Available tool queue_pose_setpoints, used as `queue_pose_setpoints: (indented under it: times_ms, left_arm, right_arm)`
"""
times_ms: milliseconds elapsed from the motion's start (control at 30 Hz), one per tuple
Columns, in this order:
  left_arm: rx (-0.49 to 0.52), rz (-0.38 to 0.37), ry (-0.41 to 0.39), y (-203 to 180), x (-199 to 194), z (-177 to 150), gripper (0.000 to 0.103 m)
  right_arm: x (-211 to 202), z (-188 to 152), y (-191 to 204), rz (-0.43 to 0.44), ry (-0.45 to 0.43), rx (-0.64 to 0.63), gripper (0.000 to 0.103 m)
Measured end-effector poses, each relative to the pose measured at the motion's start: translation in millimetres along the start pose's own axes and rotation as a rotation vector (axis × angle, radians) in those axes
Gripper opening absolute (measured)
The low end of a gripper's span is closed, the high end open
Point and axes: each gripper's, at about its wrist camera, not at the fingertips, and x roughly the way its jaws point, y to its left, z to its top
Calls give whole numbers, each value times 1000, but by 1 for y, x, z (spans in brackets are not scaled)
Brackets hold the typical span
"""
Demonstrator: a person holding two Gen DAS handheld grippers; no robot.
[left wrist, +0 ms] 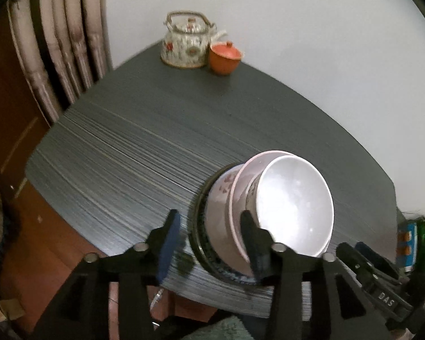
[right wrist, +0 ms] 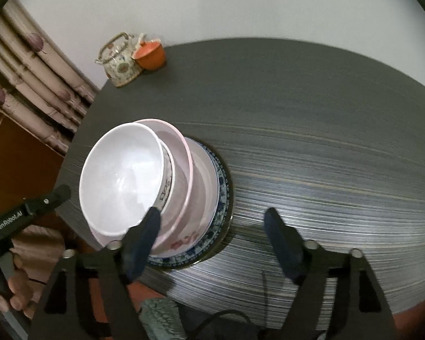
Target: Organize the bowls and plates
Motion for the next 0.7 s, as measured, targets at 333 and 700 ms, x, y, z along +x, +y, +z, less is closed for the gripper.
queue_pose_setpoints:
  times_ms: [333,700]
  left_arm:
    - [127,92,-103,-35,-17,-58,55]
    - [151,153,-118,-51,-8,-92,55]
  right_arm:
    - [-17,-49,16,7,-126,-132,98]
    - [-14,-78,26,7,-145,-179,101]
